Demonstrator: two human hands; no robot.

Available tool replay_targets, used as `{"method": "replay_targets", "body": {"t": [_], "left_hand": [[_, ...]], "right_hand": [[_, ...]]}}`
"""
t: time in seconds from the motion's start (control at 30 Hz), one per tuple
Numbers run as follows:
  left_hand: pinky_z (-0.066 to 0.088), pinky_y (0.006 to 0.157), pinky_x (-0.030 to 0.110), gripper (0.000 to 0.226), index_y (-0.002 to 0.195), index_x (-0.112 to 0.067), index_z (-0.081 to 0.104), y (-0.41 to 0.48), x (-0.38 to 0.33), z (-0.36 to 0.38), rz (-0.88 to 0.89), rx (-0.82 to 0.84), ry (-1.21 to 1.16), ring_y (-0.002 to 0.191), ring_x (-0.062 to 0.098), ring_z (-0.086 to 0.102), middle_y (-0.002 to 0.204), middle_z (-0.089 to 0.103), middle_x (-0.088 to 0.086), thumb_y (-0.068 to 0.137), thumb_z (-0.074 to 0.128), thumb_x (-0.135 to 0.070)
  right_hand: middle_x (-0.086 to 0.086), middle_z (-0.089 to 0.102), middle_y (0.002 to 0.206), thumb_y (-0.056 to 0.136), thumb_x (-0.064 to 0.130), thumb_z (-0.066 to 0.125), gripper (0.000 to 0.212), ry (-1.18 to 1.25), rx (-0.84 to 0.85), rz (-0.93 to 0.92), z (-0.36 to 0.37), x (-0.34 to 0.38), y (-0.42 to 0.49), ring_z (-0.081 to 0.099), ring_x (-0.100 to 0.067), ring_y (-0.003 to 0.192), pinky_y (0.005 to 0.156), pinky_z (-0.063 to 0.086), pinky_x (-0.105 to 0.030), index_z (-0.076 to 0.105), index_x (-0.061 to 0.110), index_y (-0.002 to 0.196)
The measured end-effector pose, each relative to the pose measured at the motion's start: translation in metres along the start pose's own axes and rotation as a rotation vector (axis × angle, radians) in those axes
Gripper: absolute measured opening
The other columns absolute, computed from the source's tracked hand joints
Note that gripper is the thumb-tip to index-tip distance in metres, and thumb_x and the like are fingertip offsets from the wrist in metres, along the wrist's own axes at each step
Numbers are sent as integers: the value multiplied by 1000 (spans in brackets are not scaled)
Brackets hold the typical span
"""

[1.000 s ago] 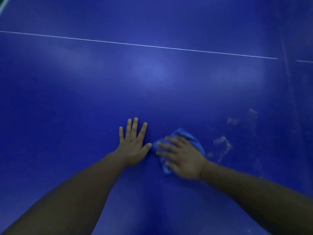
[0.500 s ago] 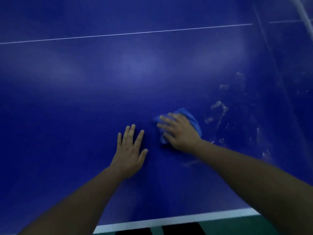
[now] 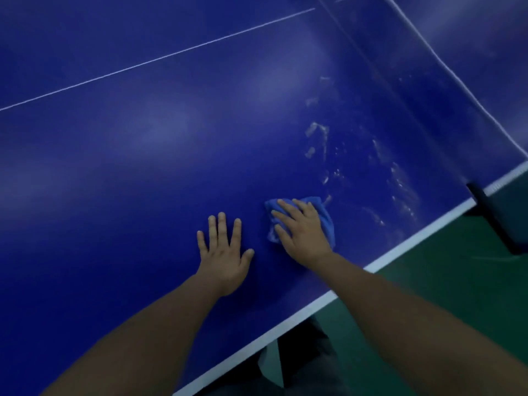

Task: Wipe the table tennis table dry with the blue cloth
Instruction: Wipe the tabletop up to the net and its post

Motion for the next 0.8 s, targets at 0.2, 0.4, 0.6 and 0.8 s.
{"method": "replay_targets", "body": {"t": [0.2, 0.4, 0.6, 0.8], "left_hand": [[-28, 111, 56, 81, 148, -20, -35, -1, -1, -1, -11, 73, 42, 133, 30, -52, 146, -54, 10, 100, 13, -64], [-29, 108, 59, 88, 143, -21, -42, 1, -2, -4, -32, 165, 70, 129, 33, -55, 141, -59, 11, 97, 14, -71], [-26, 112, 59, 88, 141, -22, -43, -4, -8, -4, -42, 142, 83, 132, 33, -52, 144, -56, 11, 95, 13, -72], [-22, 114, 59, 91, 150, -21, -35, -4, -8, 0, -64, 99, 134, 137, 33, -47, 149, -50, 13, 93, 13, -74]], "right_hand": [[5, 42, 157, 103, 44, 44, 42, -31, 71, -106, 45, 55, -145, 42, -28, 138, 111, 30, -50, 54, 30, 141], [0, 52, 149, 107, 44, 33, 43, -159, -58, 496, -7, -56, -143, 56, -34, 126, 98, 44, -52, 55, 29, 140], [1, 43, 155, 107, 43, 32, 47, -68, -187, 811, -33, -57, -107, 40, -33, 131, 105, 38, -50, 54, 25, 144], [6, 49, 150, 95, 49, 36, 50, -59, 106, 294, 46, 92, -131, 46, -27, 130, 96, 50, -47, 61, 31, 135]]}}
Point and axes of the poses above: each hand's wrist, its own y-axis towards the middle knuckle, its own z-axis out of the palm, x = y × z, the point moved 4 cm from there along y, towards the middle knuckle
